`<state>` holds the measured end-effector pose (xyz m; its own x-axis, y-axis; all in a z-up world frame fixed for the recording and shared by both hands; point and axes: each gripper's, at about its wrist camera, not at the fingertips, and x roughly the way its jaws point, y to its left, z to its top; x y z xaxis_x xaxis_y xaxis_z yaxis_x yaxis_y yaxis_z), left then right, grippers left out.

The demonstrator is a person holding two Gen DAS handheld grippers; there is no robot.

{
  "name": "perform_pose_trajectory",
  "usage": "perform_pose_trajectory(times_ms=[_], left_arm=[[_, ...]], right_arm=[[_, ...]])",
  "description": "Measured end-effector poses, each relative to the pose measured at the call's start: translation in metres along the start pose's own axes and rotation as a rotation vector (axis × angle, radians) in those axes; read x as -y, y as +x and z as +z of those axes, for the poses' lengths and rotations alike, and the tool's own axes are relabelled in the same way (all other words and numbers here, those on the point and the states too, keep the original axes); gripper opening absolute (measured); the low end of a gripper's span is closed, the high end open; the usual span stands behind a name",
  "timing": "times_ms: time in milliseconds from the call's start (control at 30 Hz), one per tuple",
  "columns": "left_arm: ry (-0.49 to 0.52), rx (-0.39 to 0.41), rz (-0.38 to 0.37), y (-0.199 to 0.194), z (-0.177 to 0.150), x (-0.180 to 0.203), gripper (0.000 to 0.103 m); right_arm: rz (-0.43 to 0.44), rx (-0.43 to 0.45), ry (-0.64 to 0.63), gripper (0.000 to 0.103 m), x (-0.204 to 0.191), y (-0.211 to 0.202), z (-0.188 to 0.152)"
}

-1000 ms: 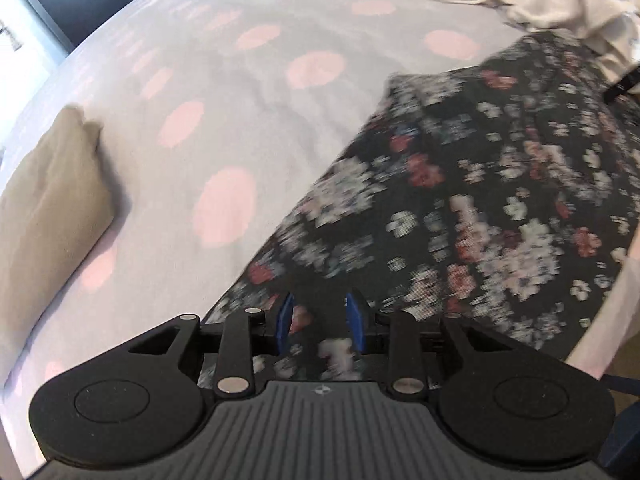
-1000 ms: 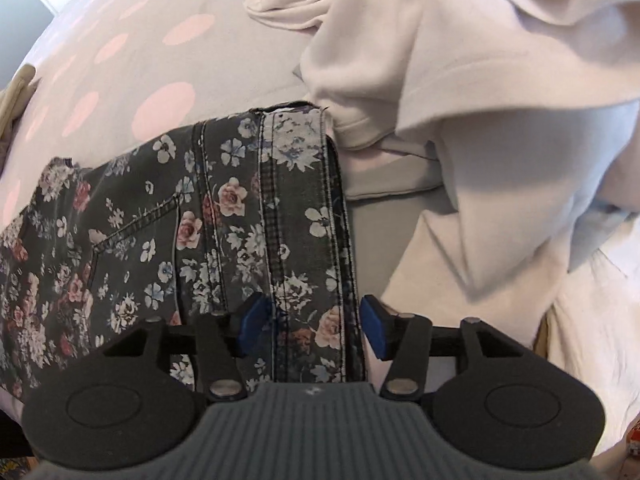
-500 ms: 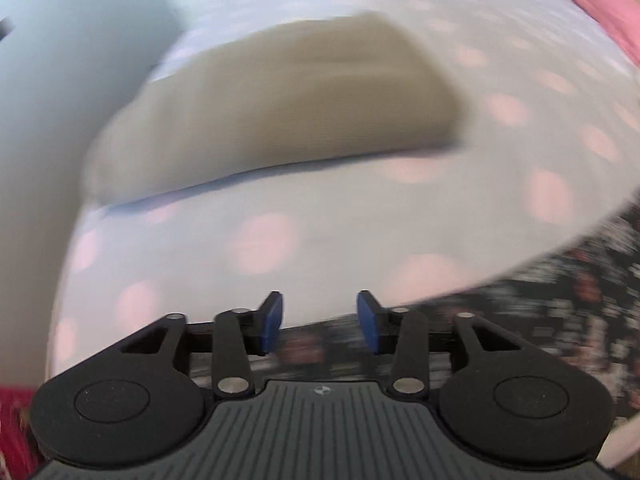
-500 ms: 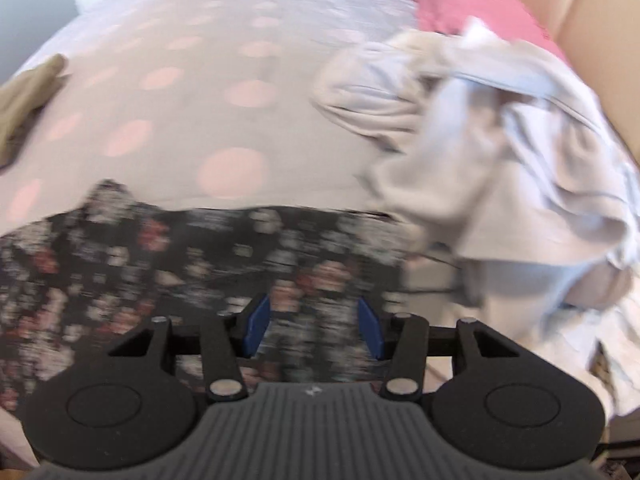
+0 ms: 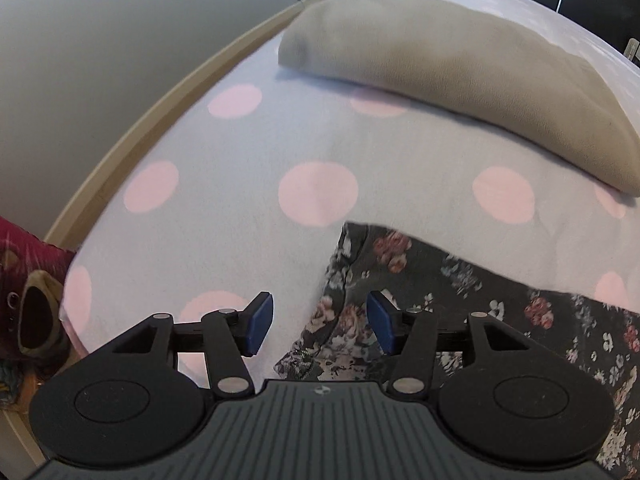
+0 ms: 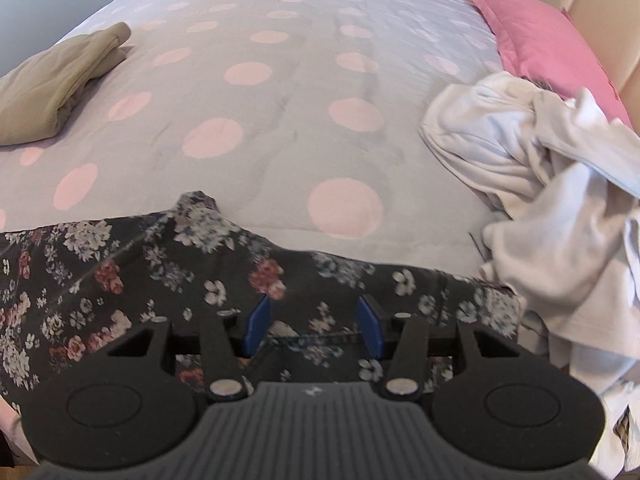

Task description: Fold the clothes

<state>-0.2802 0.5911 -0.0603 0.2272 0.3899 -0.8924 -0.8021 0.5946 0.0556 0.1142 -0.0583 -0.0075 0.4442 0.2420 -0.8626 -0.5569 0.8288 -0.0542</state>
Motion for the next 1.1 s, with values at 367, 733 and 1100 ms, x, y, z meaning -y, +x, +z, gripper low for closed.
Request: perform_pose_trajectory(times_ms=[367,733,1100], left_arm=[[0.080,-0.083,0.021,0.041,-0.008,0.012,0.037],[0.172,-0.025,0.008,0.002,-0.007,0.034,0.012],[0.227,0.099,-0.272,-0.134,0.004,0.121,0.011]], right_arm=[[-0.019,-0.026,-0.046,0.052,-0.027,0.017,0.016],[-0.006,0.025,-0.083,0.052,-0.034,-0.002,0.012],[0.050,0.045,-0.012,0.052,-0.022,-0.024,0.007]])
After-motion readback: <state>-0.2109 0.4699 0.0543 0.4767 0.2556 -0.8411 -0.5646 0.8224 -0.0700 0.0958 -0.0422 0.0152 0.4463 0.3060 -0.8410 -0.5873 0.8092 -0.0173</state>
